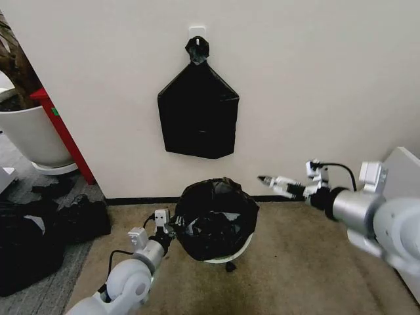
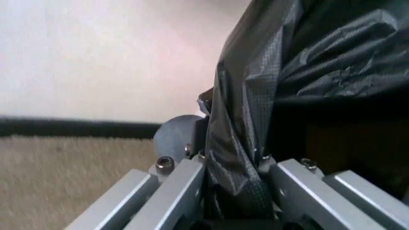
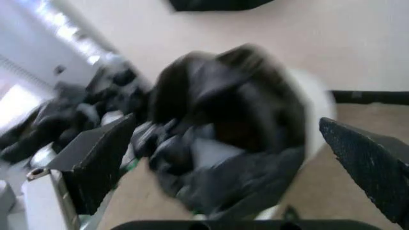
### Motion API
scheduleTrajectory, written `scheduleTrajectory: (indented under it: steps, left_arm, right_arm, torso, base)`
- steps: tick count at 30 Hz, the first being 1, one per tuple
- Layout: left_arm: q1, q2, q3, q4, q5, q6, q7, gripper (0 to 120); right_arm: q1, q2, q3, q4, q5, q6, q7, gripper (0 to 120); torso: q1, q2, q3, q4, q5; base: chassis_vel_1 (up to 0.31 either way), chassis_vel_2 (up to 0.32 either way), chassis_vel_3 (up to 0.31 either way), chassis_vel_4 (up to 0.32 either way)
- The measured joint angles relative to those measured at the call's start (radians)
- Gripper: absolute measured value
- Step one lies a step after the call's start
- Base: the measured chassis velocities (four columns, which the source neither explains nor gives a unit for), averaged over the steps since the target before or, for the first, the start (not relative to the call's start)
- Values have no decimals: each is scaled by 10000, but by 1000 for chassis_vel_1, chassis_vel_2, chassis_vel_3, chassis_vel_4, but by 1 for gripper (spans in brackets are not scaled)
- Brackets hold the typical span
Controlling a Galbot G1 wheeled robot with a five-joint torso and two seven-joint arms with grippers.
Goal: Place the garbage bag over the trash bin.
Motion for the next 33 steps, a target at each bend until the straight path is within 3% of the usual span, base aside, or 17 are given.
scheduleTrajectory:
  steps: [5, 8, 13, 19, 28, 33]
  left_arm:
    - [10, 128, 16, -176, 921, -290, 361, 0]
    - [231, 234, -52, -367, 1900, -651, 734, 0]
    - [448, 259, -140, -576, 2571, -905, 935, 0]
    - [572, 313, -162, -765, 3017, -1056, 1173, 0]
    - [548, 391, -167, -938, 3158, -1133, 1413, 0]
    - [541, 424, -165, -1000, 3211, -1166, 1546, 0]
  right_arm:
    - [850, -88, -1390, 7, -234, -520, -913, 99]
    - [1260, -264, -2311, -19, -1313, -607, -1969, 91]
    - [1444, -356, -3043, -92, -2359, -626, -2675, 80]
    - [1515, -32, -3716, -542, -3155, -707, -2501, 71]
    - [1420, -125, -4119, -692, -3594, -998, -1901, 55]
    - [1433, -188, -4340, -715, -3717, -999, -1632, 36]
  torso:
    - [0, 0, 1, 0, 2]
    - [1, 0, 2, 2, 2]
    - [0, 0, 1, -1, -1]
    - [0, 0, 1, 0, 2]
    - [0, 0, 1, -1, 2]
    - [0, 0, 1, -1, 1]
  base:
    - [0, 0, 0, 0]
    - [0, 0, 0, 0]
    - [0, 0, 0, 0]
    - [0, 0, 0, 0]
    - [0, 0, 0, 0]
    - [0, 0, 0, 0]
